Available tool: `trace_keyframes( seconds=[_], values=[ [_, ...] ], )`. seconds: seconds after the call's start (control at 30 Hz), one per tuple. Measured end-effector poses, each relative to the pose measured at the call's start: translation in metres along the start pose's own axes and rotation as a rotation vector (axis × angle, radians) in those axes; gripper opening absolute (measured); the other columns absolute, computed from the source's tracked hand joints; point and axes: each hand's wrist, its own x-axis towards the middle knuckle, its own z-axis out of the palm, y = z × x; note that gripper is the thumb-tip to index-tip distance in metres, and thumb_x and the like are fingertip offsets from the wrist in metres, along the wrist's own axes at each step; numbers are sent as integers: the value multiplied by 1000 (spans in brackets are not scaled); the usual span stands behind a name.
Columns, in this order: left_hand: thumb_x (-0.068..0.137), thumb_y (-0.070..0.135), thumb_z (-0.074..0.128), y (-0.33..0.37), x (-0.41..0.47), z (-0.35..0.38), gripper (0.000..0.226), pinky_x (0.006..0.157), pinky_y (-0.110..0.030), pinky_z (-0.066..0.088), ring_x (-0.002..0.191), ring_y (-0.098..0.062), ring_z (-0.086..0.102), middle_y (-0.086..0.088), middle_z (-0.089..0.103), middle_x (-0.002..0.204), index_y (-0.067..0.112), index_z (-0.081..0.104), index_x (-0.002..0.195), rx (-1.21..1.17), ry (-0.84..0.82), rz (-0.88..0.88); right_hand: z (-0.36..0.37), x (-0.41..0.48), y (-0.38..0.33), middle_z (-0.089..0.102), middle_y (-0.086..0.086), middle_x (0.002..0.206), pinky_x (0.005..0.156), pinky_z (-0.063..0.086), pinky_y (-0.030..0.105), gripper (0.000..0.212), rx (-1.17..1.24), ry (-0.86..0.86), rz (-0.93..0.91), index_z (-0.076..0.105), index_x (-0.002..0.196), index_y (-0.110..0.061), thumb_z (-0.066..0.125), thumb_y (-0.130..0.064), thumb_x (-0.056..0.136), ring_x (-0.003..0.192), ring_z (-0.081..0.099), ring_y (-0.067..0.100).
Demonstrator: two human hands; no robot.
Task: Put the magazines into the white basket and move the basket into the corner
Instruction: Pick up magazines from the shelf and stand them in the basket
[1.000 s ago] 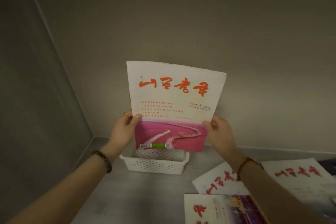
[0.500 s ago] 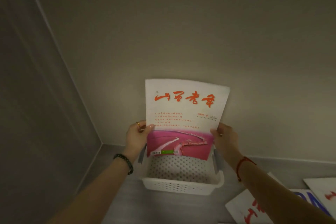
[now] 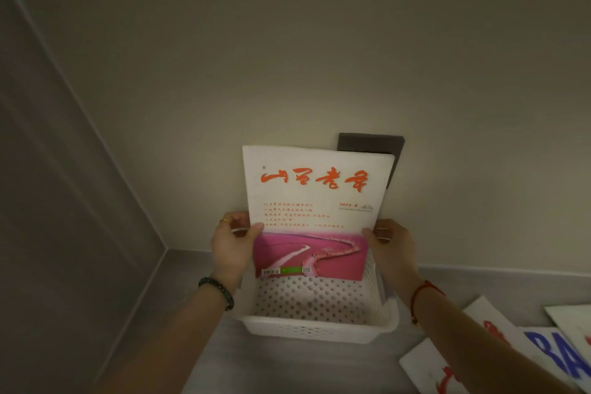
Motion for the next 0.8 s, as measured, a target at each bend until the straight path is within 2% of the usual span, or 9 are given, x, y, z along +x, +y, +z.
trace_keyframes(
  seconds=[0.1, 0.17, 0.27, 0.37, 0.43, 0.5, 0.57, 0.7, 0.8],
  values=[
    [74, 17, 72, 4, -14, -4, 31, 70, -28, 47, 90, -19, 54, 0, 56, 96, 14, 49, 93, 20, 40, 45, -17, -11, 4, 62, 1, 83, 55, 40, 15, 16, 80, -37, 44, 60, 95, -14, 65, -14, 79, 73, 58, 14],
    [74, 16, 71, 7, -30, -5, 30, 67, -25, 46, 86, -18, 53, -1, 54, 97, 14, 48, 94, 16, 43, 96, -36, -22, 12, 64, 4, 88, 62, 43, 17, 22, 99, -48, 60, 61, 101, -12, 66, -12, 79, 78, 60, 17],
    [77, 7, 67, 14, -66, 3, 23, 61, -19, 49, 75, -16, 53, 0, 55, 85, 11, 49, 91, -57, -63, 163, -74, -44, 29, 66, 5, 87, 57, 45, 15, 21, 70, -72, 58, 62, 99, -13, 67, -12, 78, 73, 60, 14],
    [77, 9, 68, 21, -110, 22, 20, 56, -6, 45, 71, -8, 53, 7, 54, 77, 12, 52, 89, -66, -118, 194, -120, -66, 50, 66, 11, 89, 61, 47, 24, 16, 60, -94, 75, 61, 92, -14, 67, -9, 78, 71, 60, 17],
    [78, 11, 68, 24, -141, 38, 20, 54, -3, 43, 71, -6, 53, 8, 55, 78, 14, 53, 90, -100, -172, 174, -154, -78, 66, 66, 12, 89, 51, 49, 21, 16, 33, -92, 81, 61, 93, -12, 66, -8, 78, 66, 59, 15],
    [78, 13, 68, 23, -171, 57, 18, 55, -4, 44, 72, -6, 54, 9, 56, 80, 22, 54, 85, -116, -245, 158, -188, -89, 81, 66, 15, 89, 50, 49, 12, 21, 21, -73, 81, 62, 98, -5, 67, -6, 78, 64, 58, 14],
    [79, 15, 67, 19, -200, 77, 19, 57, -10, 46, 74, -8, 55, 7, 57, 81, 28, 53, 82, -94, -326, 132, -220, -101, 96, 66, 15, 91, 62, 50, 15, 25, 6, -62, 104, 62, 101, -2, 67, -7, 78, 70, 59, 17],
    [80, 18, 66, 2, -253, 116, 24, 59, -3, 44, 83, -14, 55, 3, 56, 91, 21, 52, 100, 14, -549, 50, -275, -123, 130, 64, 7, 94, 70, 46, 20, 16, -119, -122, 172, 61, 95, -11, 65, -11, 80, 79, 58, 17],
    [80, 23, 66, -8, -287, 138, 41, 68, -2, 38, 91, -6, 50, 7, 50, 102, 18, 49, 117, 212, -675, 56, -303, -138, 161, 63, 2, 93, 69, 49, 13, 18, -214, -261, 210, 58, 96, -15, 65, -16, 80, 87, 62, 19]
  ],
)
